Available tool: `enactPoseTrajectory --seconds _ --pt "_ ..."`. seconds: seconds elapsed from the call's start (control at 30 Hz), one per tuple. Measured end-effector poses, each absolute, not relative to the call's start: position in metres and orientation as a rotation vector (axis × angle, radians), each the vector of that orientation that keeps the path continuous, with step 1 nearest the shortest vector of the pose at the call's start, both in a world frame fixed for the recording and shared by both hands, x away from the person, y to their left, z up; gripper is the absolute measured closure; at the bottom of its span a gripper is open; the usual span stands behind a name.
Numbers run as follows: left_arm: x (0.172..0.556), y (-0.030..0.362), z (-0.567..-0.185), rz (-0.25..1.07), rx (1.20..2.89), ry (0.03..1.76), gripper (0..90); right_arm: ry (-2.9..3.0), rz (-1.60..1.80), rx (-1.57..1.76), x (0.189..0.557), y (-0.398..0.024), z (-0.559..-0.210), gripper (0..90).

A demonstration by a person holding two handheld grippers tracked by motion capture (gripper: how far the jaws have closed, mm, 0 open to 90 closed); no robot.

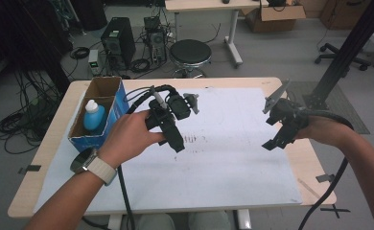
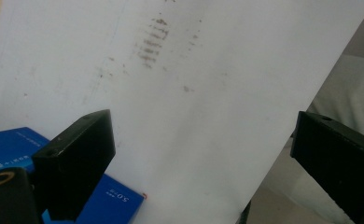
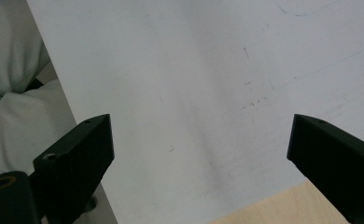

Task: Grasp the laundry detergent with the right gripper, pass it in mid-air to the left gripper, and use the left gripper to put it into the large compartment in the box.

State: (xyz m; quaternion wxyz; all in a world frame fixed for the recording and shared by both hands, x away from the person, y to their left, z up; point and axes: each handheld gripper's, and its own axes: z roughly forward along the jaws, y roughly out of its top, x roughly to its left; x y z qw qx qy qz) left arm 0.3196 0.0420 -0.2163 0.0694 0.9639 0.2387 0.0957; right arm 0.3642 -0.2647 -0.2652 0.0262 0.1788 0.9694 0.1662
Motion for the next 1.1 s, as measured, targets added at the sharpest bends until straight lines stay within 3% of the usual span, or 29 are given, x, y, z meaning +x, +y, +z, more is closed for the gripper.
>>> enactPoseTrajectory --seconds 1.1 --pt "0.331 0.04 -0.22 0.276 2.919 0.755 6.9 2.968 0.52 0.574 0.363 -0.265 -0.268 4.9"
